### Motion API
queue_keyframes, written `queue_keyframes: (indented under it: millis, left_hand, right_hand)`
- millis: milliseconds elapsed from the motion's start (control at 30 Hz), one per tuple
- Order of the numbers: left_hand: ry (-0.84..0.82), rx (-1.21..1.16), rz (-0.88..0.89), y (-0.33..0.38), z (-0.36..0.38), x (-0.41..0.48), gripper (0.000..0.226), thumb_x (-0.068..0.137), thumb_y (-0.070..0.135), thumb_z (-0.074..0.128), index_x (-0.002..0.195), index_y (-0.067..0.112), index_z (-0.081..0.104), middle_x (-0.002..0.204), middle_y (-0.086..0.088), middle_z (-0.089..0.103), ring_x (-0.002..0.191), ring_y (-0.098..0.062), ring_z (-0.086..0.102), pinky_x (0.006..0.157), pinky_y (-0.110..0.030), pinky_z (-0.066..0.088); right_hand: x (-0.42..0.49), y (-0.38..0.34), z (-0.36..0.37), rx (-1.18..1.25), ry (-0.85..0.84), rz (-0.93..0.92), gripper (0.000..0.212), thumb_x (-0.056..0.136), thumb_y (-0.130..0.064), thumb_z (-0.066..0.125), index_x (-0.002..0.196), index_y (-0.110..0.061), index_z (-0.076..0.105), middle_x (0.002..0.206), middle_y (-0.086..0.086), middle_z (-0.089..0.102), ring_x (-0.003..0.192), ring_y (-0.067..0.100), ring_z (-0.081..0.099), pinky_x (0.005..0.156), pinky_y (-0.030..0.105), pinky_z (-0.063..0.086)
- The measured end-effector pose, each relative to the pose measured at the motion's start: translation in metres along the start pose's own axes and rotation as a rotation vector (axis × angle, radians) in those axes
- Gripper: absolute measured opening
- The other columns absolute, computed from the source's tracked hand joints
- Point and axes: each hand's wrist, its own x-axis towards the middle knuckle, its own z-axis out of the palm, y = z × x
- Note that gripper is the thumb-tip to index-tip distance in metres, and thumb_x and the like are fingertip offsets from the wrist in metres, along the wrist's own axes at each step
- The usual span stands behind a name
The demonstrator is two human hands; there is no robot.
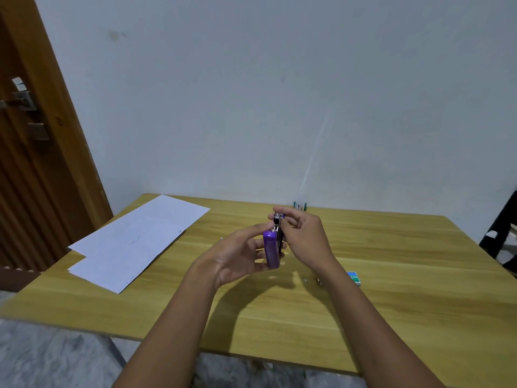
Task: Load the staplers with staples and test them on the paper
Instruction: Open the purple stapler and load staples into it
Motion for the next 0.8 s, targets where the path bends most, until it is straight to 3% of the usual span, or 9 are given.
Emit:
queue_keyframes:
  millis: [133, 233, 367, 633, 800]
  left_hand:
    - [-0.011, 0.020, -0.009, 0.002, -0.002, 0.000, 0.036, 0.085, 0.030, 0.064, 0.114, 0.009, 0.064, 0.103, -0.016, 0.065, 0.099, -0.032, 0.055, 0.092, -0.042, 0.045]
    - [0.011, 0.019, -0.026, 0.003, 0.001, 0.001, 0.022, 0.087, 0.024, 0.057, 0.100, 0.008, 0.065, 0.092, -0.015, 0.067, 0.094, -0.031, 0.057, 0.085, -0.040, 0.046]
    - [0.063, 0.013, -0.042, 0.001, 0.003, 0.002, 0.022, 0.093, 0.025, 0.052, 0.089, 0.011, 0.069, 0.087, -0.012, 0.068, 0.090, -0.031, 0.061, 0.081, -0.040, 0.046]
    - [0.097, -0.023, -0.055, -0.004, -0.004, 0.004, 0.021, 0.096, 0.025, 0.055, 0.098, 0.009, 0.068, 0.093, -0.013, 0.068, 0.098, -0.033, 0.059, 0.094, -0.045, 0.045]
    - [0.116, -0.005, -0.052, -0.009, -0.003, 0.004, 0.022, 0.093, 0.024, 0.061, 0.106, 0.006, 0.064, 0.094, -0.013, 0.066, 0.091, -0.032, 0.061, 0.097, -0.052, 0.046]
  right_hand:
    - [-0.002, 0.000, 0.003, 0.045, -0.026, 0.031, 0.023, 0.098, -0.001, 0.053, 0.111, -0.013, 0.068, 0.097, -0.001, 0.075, 0.069, 0.000, 0.069, 0.058, 0.017, 0.055]
    - [-0.003, 0.000, 0.005, 0.049, -0.031, 0.039, 0.022, 0.098, -0.002, 0.054, 0.113, -0.009, 0.067, 0.098, 0.003, 0.075, 0.066, -0.002, 0.069, 0.056, 0.015, 0.053]
    - [-0.003, 0.000, 0.007, 0.017, -0.026, 0.026, 0.023, 0.098, -0.001, 0.054, 0.115, -0.007, 0.068, 0.103, 0.008, 0.075, 0.056, -0.004, 0.064, 0.050, 0.012, 0.047]
    - [-0.001, 0.006, 0.013, -0.007, -0.024, 0.025, 0.023, 0.097, -0.001, 0.055, 0.113, -0.009, 0.069, 0.103, 0.007, 0.075, 0.060, -0.005, 0.065, 0.052, 0.011, 0.047]
    - [-0.002, 0.007, 0.016, 0.005, -0.035, 0.045, 0.023, 0.098, -0.004, 0.056, 0.115, -0.010, 0.069, 0.103, 0.004, 0.075, 0.056, -0.005, 0.063, 0.048, 0.014, 0.048]
